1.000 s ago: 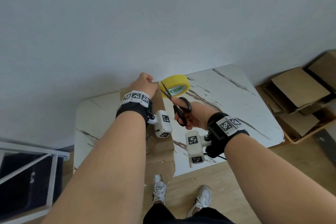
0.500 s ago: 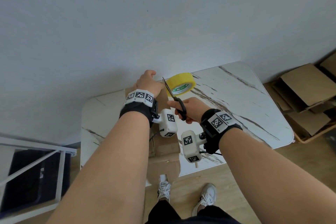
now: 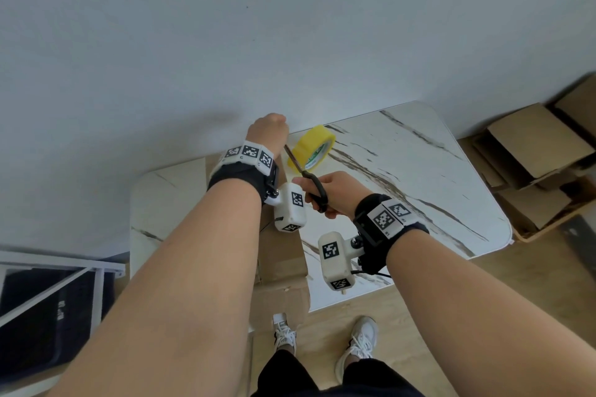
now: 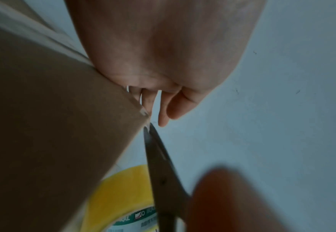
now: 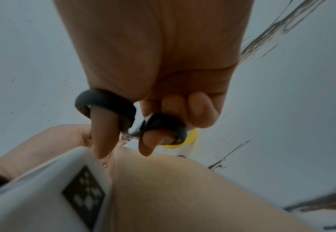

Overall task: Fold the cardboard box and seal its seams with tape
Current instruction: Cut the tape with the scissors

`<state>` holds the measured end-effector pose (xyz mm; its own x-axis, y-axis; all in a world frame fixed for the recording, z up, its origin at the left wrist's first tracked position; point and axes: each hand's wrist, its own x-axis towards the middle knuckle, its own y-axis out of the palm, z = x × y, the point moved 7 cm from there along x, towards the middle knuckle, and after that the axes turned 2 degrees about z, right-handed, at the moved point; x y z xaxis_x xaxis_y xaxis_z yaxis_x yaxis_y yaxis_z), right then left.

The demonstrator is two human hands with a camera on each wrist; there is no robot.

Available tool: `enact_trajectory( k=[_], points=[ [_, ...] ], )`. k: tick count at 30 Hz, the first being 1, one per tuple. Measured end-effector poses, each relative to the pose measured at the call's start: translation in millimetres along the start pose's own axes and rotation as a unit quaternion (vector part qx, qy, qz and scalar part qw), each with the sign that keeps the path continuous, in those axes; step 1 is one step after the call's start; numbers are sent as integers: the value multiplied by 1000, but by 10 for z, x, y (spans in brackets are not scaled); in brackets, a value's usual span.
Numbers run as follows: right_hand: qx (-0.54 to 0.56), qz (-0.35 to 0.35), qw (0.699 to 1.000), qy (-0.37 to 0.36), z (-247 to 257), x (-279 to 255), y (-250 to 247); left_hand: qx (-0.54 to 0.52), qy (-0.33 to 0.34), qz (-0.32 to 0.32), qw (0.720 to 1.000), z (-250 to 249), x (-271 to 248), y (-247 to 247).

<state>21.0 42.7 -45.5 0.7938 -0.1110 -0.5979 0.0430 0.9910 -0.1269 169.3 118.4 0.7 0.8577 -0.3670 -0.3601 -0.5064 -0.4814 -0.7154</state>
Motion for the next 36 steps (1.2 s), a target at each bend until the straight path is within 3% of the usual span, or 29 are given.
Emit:
enact_trajectory(
  k=[5, 11, 16, 21, 24, 28, 32, 36],
  points=[
    [7, -23, 1000, 10, -99, 16, -131, -79, -26, -58, 995, 171, -44, -91],
    [-8, -71, 997, 10, -189, 0, -304, -33, -22, -64, 997, 194, -132, -172],
    [-94, -89, 991, 29, -238, 18, -344, -6, -69, -36, 997, 306, -251, -124],
    [-79, -102, 991, 17, -232, 28, -351, -54, -53, -29, 997, 370, -298, -126],
    [-71, -156, 985, 7, -270, 35, -426, -76, -36, -14, 996, 388, -301, -128],
    [-135, -213, 964, 88, -436, 15, -591, -83, -33, -24, 996, 418, -303, -132],
    [-261, -185, 929, 185, -630, 31, -590, -64, -29, -39, 997, 425, -306, -137],
    [-325, -157, 910, 204, -743, 47, -535, -19, -22, -46, 999, 372, -316, -134]
  ],
)
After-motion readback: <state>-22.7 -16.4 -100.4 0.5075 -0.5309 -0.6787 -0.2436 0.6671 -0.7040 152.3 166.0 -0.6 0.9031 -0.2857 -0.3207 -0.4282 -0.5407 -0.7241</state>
